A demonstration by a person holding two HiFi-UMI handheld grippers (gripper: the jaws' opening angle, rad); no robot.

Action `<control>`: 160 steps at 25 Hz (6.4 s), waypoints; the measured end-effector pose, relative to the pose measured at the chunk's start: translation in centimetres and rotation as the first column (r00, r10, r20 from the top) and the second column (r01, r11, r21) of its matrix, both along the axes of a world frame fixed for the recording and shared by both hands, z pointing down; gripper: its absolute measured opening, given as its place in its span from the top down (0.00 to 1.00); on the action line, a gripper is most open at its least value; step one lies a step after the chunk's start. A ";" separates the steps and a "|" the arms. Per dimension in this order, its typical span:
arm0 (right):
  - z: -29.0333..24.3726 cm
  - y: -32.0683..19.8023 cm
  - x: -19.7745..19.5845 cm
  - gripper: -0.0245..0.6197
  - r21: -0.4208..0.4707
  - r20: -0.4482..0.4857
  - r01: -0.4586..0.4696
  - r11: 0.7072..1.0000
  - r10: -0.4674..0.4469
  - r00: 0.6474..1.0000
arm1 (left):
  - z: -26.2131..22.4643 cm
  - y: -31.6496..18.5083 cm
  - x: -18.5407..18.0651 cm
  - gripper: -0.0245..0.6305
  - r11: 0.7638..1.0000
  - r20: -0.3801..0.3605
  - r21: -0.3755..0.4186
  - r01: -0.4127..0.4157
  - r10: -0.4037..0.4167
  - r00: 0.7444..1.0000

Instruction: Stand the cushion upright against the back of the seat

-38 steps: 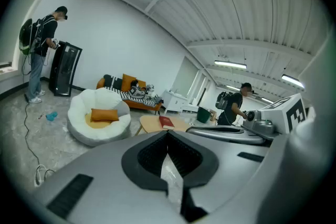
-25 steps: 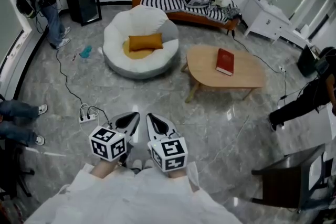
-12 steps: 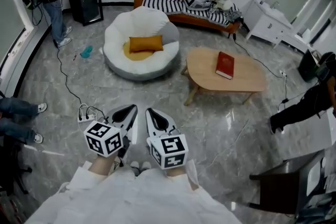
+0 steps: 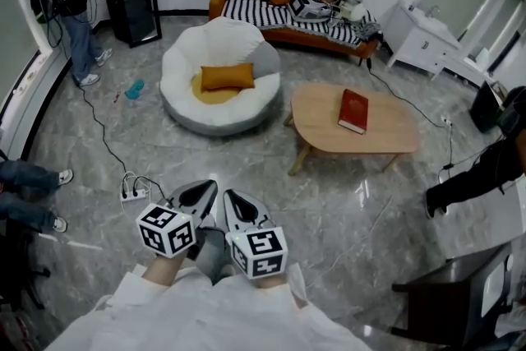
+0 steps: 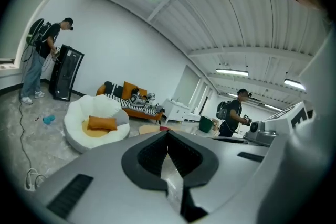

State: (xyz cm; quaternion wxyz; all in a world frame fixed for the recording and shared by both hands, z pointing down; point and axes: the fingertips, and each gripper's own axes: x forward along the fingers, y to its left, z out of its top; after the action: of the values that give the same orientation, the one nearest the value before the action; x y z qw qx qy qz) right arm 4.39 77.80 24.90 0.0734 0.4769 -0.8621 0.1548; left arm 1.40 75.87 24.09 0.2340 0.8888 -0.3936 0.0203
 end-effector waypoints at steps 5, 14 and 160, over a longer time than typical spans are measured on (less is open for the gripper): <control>0.1 -6.0 0.1 0.94 0.006 0.011 -0.018 1.000 0.018 1.000 | 0.9 -5.4 -0.6 0.95 1.000 -0.002 -0.017 0.004 -0.004 1.000; -1.8 -21.5 -2.1 0.94 0.047 -0.011 -0.060 0.997 0.061 0.998 | -0.3 -19.5 -3.5 0.95 1.000 -0.026 0.001 -0.025 0.025 0.999; 9.0 -88.1 -0.5 0.94 -0.233 -0.080 -0.106 0.967 0.089 0.993 | 9.5 -86.5 -3.1 0.95 0.967 -0.029 -0.240 -0.085 0.081 0.996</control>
State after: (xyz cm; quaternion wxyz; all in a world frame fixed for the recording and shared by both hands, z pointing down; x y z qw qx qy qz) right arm 3.88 -10.34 33.92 0.1518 0.5116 -0.8100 0.2432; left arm -1.70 -10.63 33.57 0.3427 0.8697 -0.3485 0.0692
